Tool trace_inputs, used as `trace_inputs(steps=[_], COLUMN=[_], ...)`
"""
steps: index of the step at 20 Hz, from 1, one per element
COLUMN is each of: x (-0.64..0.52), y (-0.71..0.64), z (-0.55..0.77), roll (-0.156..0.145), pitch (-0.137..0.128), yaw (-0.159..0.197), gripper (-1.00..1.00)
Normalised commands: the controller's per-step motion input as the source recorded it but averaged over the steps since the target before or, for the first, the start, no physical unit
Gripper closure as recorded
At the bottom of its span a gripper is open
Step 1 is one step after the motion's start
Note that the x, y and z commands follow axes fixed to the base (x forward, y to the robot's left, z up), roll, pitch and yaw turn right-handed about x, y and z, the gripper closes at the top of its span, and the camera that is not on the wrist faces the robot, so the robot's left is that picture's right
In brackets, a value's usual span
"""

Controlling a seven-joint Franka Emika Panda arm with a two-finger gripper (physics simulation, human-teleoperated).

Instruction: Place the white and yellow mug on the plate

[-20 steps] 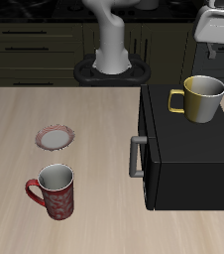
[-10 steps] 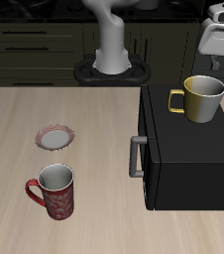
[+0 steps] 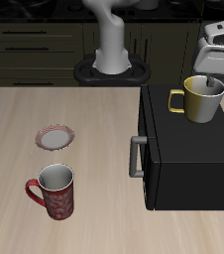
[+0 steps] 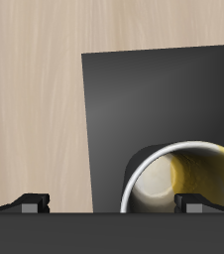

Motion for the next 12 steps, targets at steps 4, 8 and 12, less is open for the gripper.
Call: trace_inputs(steps=[4,8,12], x=[0.09,0.05,-0.15], y=[-0.05,-0.03,0.0], z=[-0.29,-0.34,-0.04], roll=[0.05,0.009,0.025], pitch=[0.066,0.051,0.015], yaw=[-0.012,0.021,-0.013], gripper=[-1.0,1.0,1.0])
